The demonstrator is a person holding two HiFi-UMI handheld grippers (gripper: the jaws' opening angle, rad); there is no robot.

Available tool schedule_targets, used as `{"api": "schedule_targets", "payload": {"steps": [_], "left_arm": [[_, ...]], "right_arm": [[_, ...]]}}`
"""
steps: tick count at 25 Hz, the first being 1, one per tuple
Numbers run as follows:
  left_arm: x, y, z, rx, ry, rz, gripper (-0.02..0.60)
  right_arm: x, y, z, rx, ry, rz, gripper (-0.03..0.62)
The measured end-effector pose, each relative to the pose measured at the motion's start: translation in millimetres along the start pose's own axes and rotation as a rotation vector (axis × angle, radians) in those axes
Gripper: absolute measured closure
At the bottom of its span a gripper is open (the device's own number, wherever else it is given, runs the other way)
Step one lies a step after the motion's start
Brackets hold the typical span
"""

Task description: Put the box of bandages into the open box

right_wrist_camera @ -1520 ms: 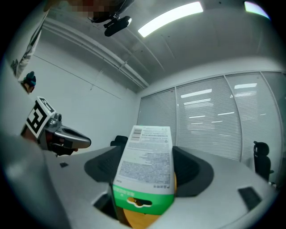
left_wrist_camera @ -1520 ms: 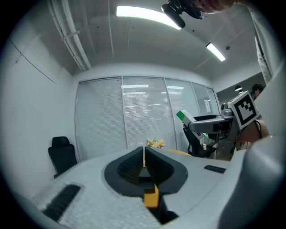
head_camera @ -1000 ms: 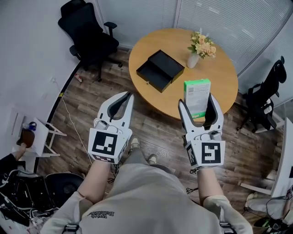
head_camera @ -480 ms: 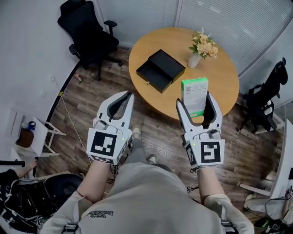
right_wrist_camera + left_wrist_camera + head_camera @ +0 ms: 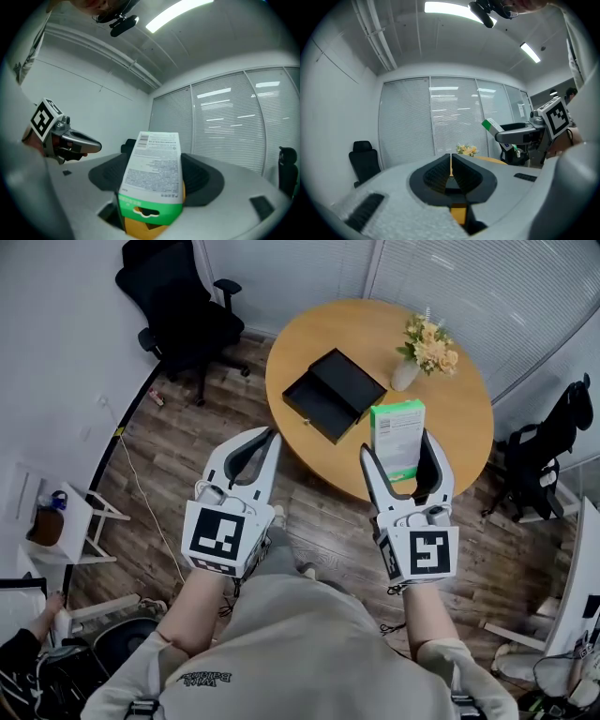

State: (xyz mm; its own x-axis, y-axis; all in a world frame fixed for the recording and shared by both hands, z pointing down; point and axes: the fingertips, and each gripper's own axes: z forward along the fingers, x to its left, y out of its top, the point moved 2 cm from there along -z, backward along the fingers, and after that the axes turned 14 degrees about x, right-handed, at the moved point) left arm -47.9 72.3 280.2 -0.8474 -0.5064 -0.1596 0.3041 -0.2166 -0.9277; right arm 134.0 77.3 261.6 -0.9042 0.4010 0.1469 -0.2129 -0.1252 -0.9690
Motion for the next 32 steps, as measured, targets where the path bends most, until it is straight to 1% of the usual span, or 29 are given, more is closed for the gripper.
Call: {"api": "schedule_targets", "payload": {"steps": [3, 8, 11, 16, 22, 26, 32], "left_arm": [[10.0, 0.1, 16.0, 0.003, -0.019, 0.010, 0.552], [31.0, -0.6, 46.5, 0.016, -0.044, -0.001, 0.551], [46.7, 1.2, 65.4, 0.025, -0.063, -0.008, 0.552], [73.7, 7.7, 97.2, 0.028, -0.095, 0.005, 0.551], [111.0, 13.7, 133.5, 0.033, -0.128, -0.002, 0.552], [132.7, 19.6, 158.5, 0.029, -0.157, -0.006, 0.552], [160.5, 23.2, 193.1, 0.029, -0.222, 0.011, 0.552]], "right_arm": [[-1.6, 1.4, 20.0, 0.004, -0.001, 0.002, 0.256], [-5.9, 4.1, 55.5, 0.016, -0.003, 0.001, 0.256], [-10.4, 7.6, 78.0, 0.021, -0.018, 0.004, 0.256], [-17.6, 13.7, 118.2, 0.029, -0.041, 0.003, 0.256], [-22.8, 17.3, 164.4, 0.065, -0.062, 0.015, 0.256], [-26.8, 23.2, 192.7, 0.067, -0.059, 0.045, 0.256], [-33.0, 25.4, 230.5, 0.098, -0.115, 0.058, 0.256]]}}
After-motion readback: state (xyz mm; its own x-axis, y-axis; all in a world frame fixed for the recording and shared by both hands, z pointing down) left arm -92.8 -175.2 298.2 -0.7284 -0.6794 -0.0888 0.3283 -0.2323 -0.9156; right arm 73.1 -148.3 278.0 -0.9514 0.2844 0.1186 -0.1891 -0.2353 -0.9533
